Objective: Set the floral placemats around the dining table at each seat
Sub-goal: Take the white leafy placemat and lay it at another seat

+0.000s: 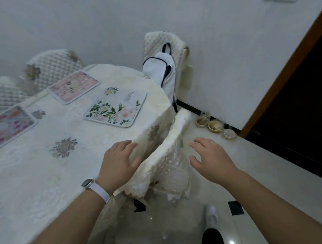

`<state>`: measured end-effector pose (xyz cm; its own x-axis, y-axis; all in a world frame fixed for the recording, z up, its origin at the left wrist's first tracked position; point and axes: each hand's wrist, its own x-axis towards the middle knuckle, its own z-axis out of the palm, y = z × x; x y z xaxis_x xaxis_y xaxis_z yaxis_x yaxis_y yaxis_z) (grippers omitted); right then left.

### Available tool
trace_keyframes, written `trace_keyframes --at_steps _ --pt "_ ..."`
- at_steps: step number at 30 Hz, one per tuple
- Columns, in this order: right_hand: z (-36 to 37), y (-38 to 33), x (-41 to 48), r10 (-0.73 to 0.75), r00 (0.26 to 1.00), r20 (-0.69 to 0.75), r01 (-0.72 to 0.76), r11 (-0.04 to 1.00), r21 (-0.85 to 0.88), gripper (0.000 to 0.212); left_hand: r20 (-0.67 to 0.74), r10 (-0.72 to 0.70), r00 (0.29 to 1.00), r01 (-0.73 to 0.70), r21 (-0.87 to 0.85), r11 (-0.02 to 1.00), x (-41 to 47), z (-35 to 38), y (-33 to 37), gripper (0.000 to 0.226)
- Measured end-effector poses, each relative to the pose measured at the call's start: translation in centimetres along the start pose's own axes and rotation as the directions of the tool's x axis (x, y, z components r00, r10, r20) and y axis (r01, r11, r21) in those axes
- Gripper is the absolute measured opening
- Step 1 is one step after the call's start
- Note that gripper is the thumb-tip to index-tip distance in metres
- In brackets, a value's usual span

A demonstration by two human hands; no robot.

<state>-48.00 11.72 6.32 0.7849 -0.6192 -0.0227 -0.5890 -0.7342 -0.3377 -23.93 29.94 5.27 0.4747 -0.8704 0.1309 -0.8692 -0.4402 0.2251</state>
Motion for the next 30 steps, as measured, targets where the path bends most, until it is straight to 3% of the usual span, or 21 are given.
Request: trace_keyframes --at_steps 7,13,19,30 --pt "-4.7 9.9 7.6 -0.097 0.995 0.008 0.097 0.995 0.02 0.045 0.007 -0.191 0.982 0.19 0.047 0.981 6.1 1.4 4.8 0.056" --pt "-6.7 16.2 12.9 -0.144 0.989 0.019 0.142 0.988 0.066 0.046 0.021 -0.349 0.937 0.342 0.147 0.928 6.4 2.0 6.2 0.058" --pt "-6.4 16.0 16.7 -0.255 0.965 0.066 0.249 0.964 0.089 0.045 -0.075 -0.459 0.885 0.464 0.054 0.884 8.3 1.9 8.2 0.058" --pt "-4.4 14.0 23.9 -0.372 0.915 0.159 0.371 0.928 0.04 0.04 -0.089 -0.535 0.84 0.532 -0.055 0.845 13.0 5.1 5.4 0.054"
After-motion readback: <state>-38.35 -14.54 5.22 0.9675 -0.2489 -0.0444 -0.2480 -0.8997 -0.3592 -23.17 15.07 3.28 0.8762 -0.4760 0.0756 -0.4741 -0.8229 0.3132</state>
